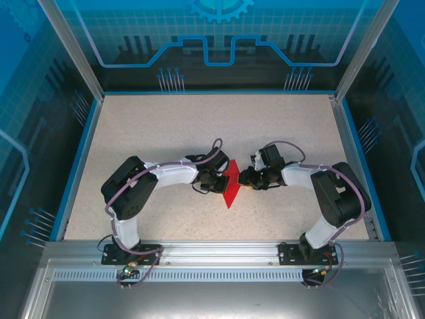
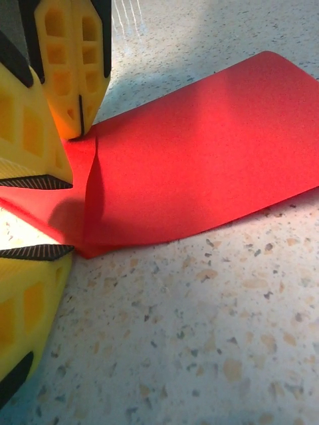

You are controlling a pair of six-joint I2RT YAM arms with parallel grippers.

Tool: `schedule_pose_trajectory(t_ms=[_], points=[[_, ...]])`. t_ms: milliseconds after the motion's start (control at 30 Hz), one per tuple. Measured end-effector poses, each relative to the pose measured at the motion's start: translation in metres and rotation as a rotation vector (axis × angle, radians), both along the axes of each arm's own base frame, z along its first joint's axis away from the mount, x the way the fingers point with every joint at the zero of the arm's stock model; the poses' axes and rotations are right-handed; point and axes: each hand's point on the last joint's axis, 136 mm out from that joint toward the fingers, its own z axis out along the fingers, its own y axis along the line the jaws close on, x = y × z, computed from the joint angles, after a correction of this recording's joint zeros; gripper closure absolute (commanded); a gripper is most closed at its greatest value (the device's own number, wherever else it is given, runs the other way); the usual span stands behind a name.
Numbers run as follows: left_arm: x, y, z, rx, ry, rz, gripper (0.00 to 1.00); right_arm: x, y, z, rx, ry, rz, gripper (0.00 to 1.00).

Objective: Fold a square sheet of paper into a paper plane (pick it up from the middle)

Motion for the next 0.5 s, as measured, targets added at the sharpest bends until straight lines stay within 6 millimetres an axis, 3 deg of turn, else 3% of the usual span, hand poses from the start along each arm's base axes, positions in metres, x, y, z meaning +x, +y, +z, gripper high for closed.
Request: schedule_pose_trajectory(t_ms=[300,500], points=[[0.0005,-0.0005,0.0002,-0.001,0.0,0.0,1.0,0.0036,0.0047,0.0059,0.025,-0.009,0.007,0.71],[0.0004,-0.0005,0.0001,0.0,0.0,0.0,1.0,0.0038,0.0075,0.0083,0.042,-0.011,0.011,0.82]])
